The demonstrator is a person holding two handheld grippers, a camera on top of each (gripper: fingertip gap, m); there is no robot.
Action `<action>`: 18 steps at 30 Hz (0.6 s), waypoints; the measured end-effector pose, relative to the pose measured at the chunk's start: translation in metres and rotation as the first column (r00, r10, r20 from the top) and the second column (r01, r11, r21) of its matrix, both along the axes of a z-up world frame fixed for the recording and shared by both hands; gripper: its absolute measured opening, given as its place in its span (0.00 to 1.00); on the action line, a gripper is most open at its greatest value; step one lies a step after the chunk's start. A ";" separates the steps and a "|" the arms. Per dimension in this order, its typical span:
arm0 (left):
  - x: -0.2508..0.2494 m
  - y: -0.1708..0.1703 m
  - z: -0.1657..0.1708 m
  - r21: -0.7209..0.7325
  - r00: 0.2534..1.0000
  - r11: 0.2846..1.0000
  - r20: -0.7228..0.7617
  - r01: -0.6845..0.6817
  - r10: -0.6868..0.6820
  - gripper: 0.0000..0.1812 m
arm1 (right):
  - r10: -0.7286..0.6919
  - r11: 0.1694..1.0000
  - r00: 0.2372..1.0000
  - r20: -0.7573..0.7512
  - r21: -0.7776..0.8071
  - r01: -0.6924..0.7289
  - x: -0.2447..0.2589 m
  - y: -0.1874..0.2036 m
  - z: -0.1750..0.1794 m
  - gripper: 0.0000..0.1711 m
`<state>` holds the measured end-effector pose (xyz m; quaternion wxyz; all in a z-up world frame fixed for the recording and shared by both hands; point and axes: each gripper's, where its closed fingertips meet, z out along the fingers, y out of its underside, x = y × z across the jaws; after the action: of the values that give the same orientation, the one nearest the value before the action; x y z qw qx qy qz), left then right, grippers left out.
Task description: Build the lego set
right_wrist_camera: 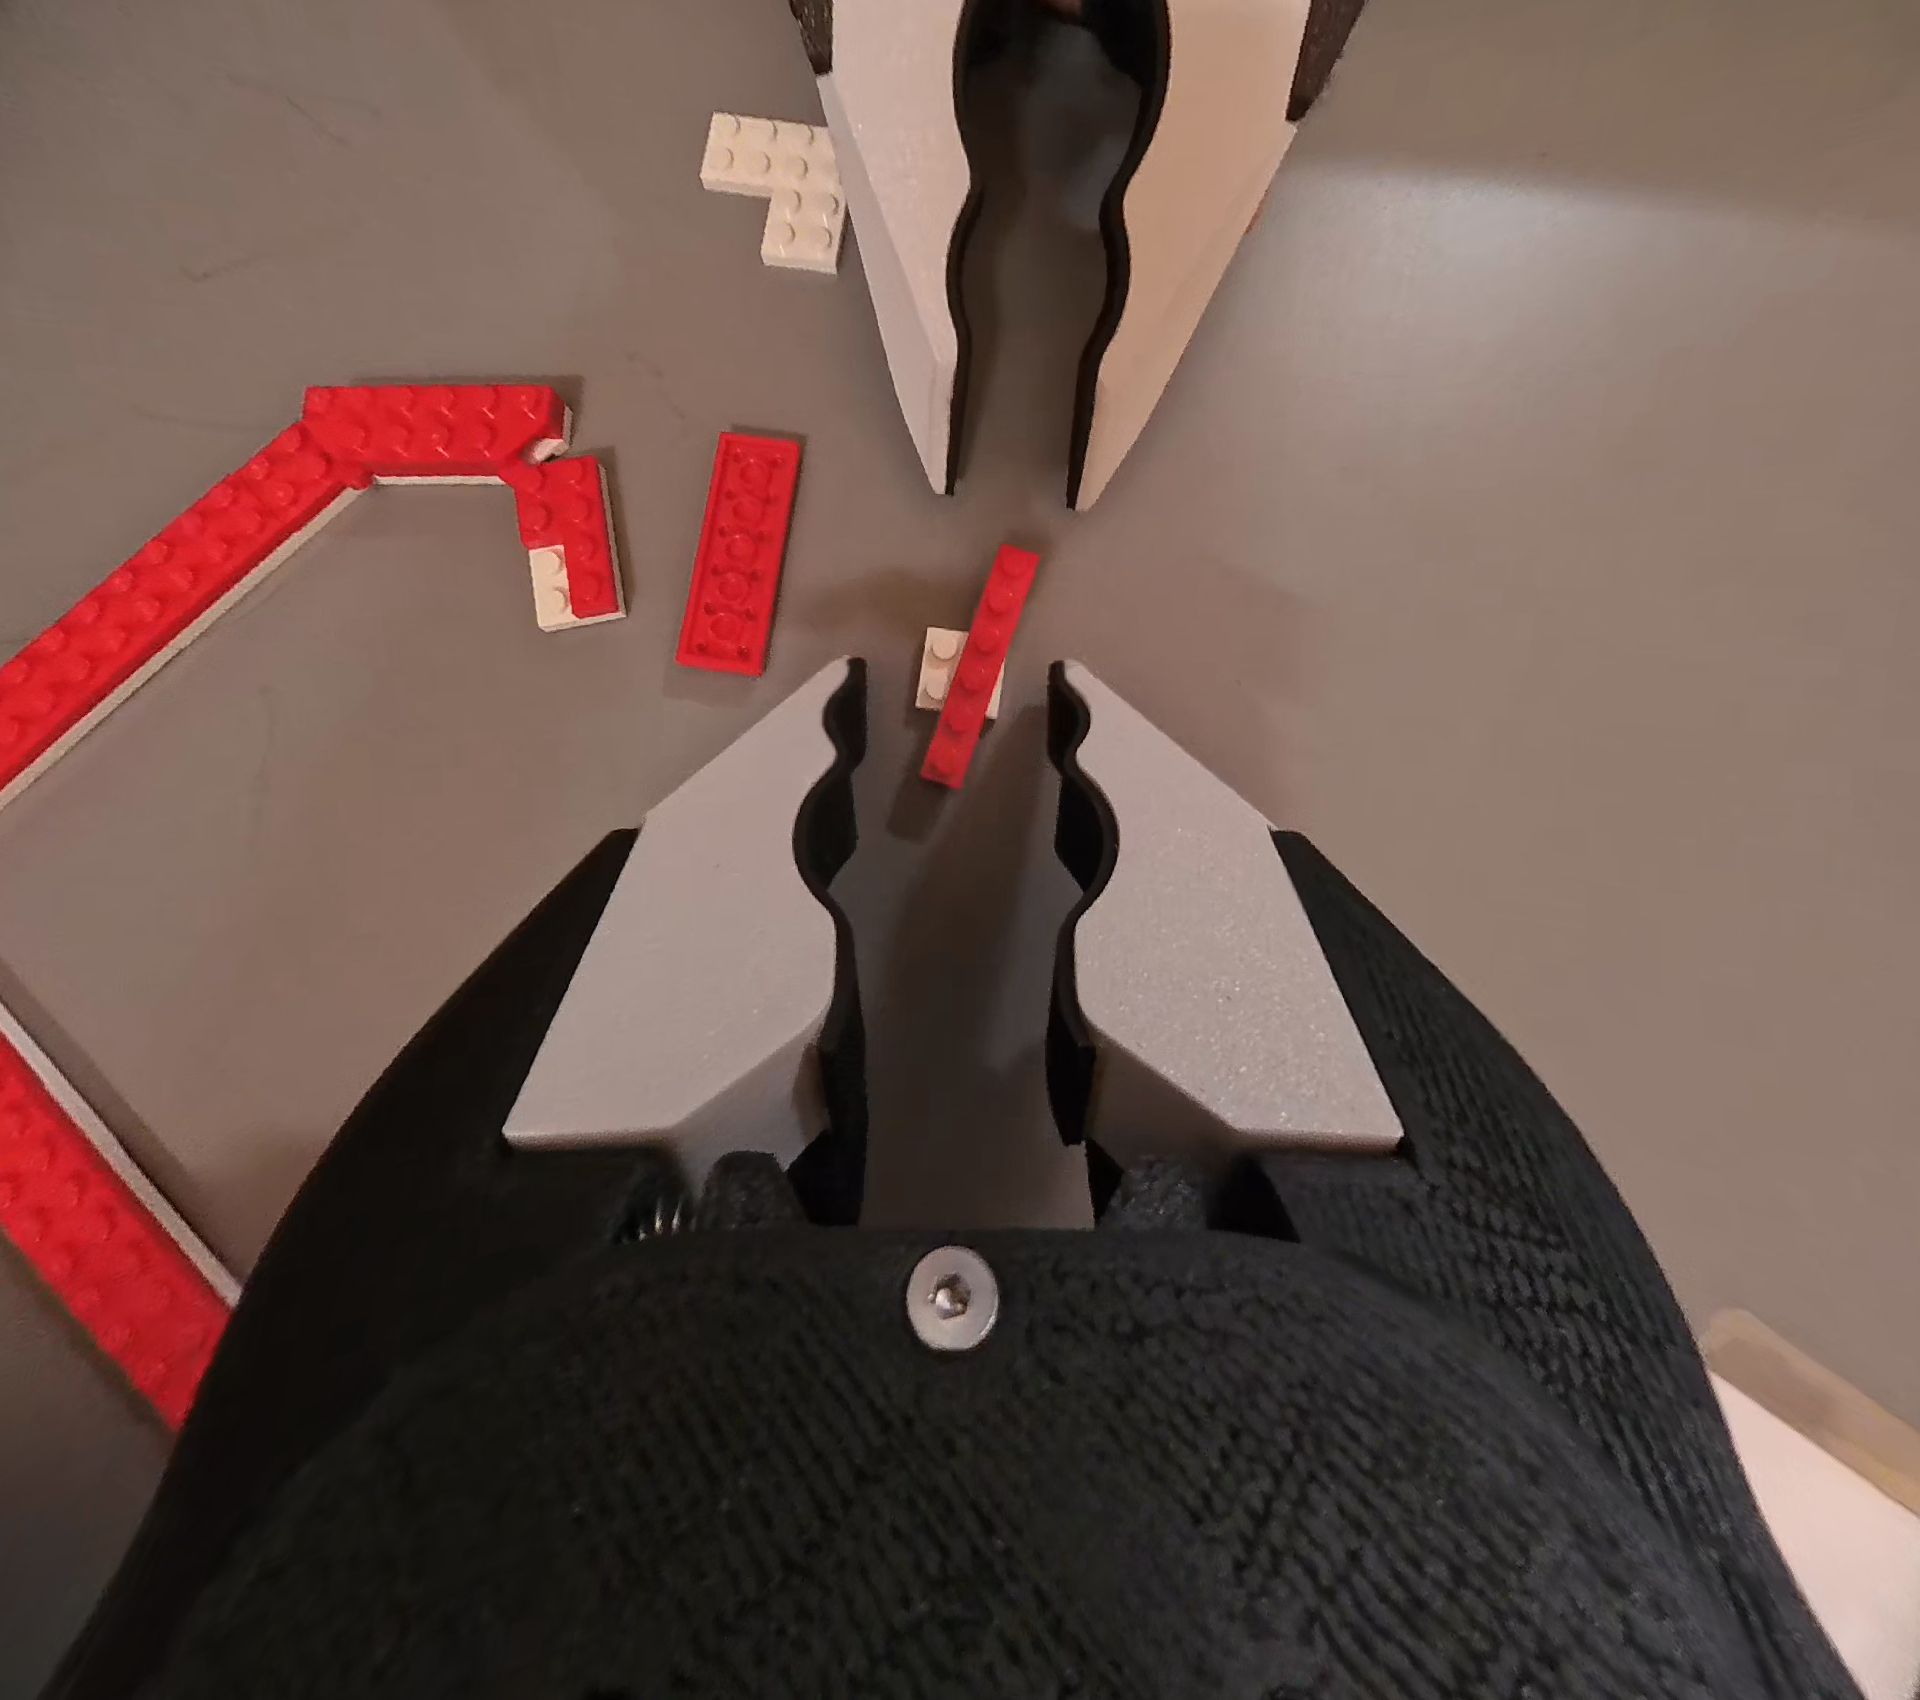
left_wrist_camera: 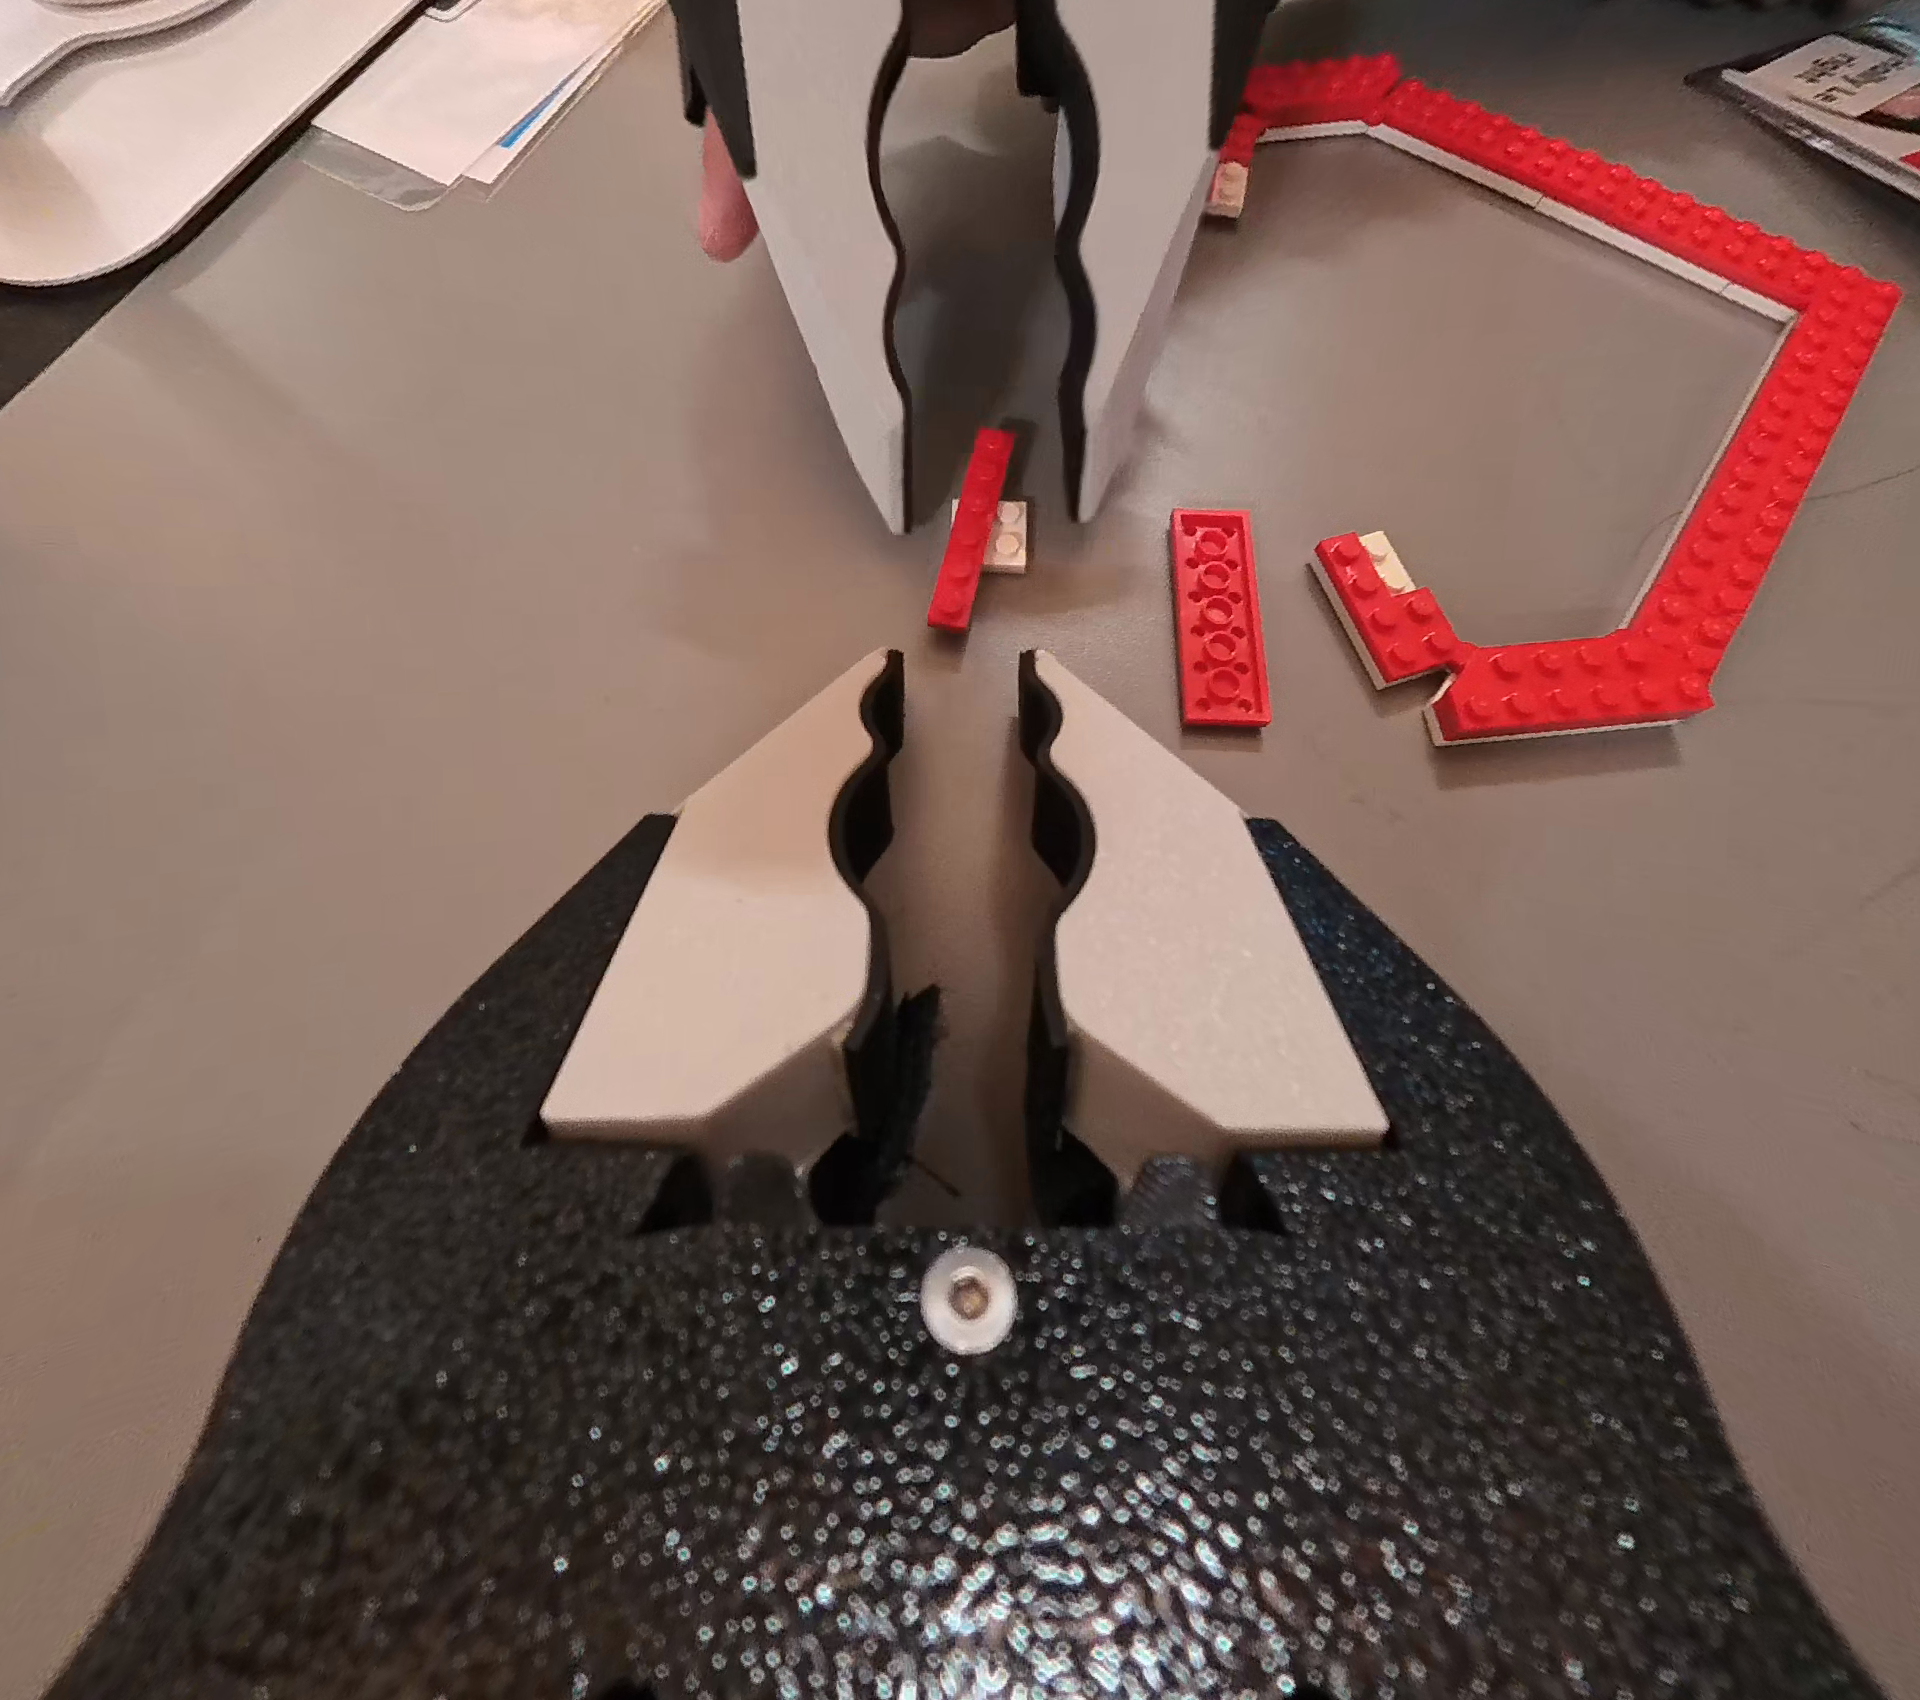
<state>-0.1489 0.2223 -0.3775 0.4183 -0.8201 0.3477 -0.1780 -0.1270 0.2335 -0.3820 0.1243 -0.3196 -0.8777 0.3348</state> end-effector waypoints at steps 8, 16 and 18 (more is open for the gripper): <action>0.000 0.000 0.000 0.010 1.000 1.000 -0.007 0.001 -0.001 0.12 | -0.014 1.000 1.000 0.021 -0.006 0.014 0.001 0.000 -0.003 0.10; 0.012 0.001 0.021 0.224 0.992 0.972 -0.113 0.074 -0.049 0.24 | -0.025 1.000 1.000 0.012 0.002 0.025 -0.002 0.001 -0.003 0.08; 0.014 0.000 0.018 0.280 0.980 0.953 -0.189 0.116 -0.063 0.26 | -0.031 0.999 0.999 0.007 0.014 0.031 -0.003 0.003 -0.002 0.08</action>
<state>-0.1344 0.2227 -0.3591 0.4924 -0.7460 0.4429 -0.0701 -0.1300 0.2370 -0.3841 0.1285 -0.3335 -0.8753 0.3257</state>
